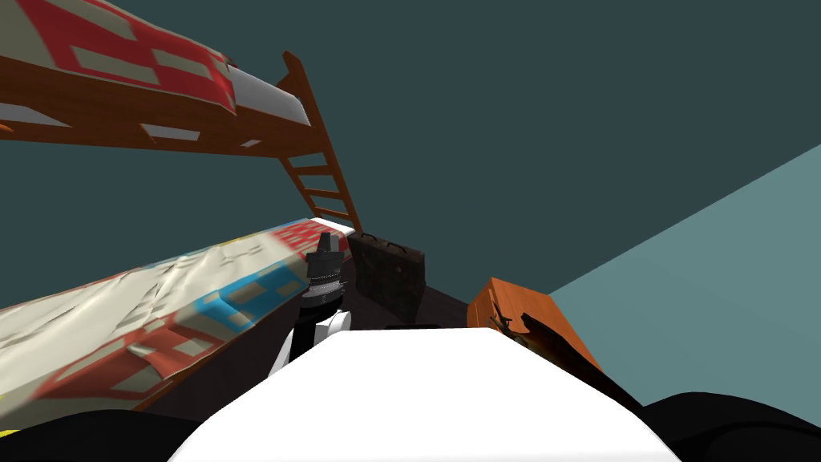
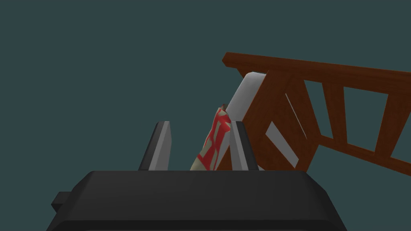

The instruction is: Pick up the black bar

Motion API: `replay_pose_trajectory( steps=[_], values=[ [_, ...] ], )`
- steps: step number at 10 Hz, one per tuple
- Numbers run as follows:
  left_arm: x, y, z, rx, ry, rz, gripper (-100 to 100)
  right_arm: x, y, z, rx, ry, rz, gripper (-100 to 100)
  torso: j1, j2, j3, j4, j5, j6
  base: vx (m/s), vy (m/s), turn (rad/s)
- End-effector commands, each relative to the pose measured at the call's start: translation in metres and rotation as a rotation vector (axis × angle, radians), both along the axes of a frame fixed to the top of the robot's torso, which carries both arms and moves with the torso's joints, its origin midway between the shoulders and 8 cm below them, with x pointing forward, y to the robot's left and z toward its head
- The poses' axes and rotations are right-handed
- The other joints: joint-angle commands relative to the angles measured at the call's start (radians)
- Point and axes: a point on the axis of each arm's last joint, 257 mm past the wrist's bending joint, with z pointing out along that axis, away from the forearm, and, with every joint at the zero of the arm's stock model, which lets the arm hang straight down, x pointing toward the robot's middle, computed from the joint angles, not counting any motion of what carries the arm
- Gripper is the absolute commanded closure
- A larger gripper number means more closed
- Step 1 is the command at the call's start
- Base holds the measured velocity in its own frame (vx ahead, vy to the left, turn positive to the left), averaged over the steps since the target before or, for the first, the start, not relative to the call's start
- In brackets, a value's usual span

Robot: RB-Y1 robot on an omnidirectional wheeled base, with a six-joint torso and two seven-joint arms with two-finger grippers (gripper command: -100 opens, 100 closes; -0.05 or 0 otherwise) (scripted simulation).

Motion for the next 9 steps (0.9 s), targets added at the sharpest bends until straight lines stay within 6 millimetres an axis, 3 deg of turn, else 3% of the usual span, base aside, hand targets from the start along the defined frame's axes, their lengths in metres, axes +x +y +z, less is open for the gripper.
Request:
replay_pose_trajectory(
  steps=[1,2,3,7,8,9],
  values=[
    [0.0,0.0,0.0,0.0,0.0,0.0,0,0.001,0.009,-0.009,0.003,0.0,-0.005,-100,0.0,0.0,0.0,0.0,0.0,0.0,-0.013,-0.022,0.019],
    [0.0,0.0,0.0,0.0,0.0,0.0,0,0.0,0.006,-0.005,0.002,0.0,-0.004,-100,0.001,-0.001,0.0,0.0,0.0,0.0,0.004,0.005,-0.004],
    [0.0,0.0,0.0,0.0,0.0,0.0,0,0.0,0.007,-0.005,0.002,0.0,-0.003,100,0.003,-0.001,-0.001,0.0,0.001,0.0,0.0,0.0,0.0],
    [0.0,0.0,0.0,0.0,0.0,0.0,0,0.001,0.009,-0.006,0.007,-0.003,-0.004,100,-0.001,0.0,0.0,0.0,0.0,0.0,0.0,0.0,0.0],
    [0.0,0.0,0.0,0.0,0.0,0.0,0,0.001,0.009,-0.006,0.007,-0.003,-0.004,0,-0.001,0.0,0.0,0.0,0.0,0.0,0.0,0.0,0.0],
    [0.0,0.0,0.0,0.0,0.0,0.0,0,0.0,-0.003,0.002,-0.001,0.0,0.002,100,-0.001,0.0,0.0,0.0,0.0,0.0,0.005,0.014,-0.038]
  ],
)
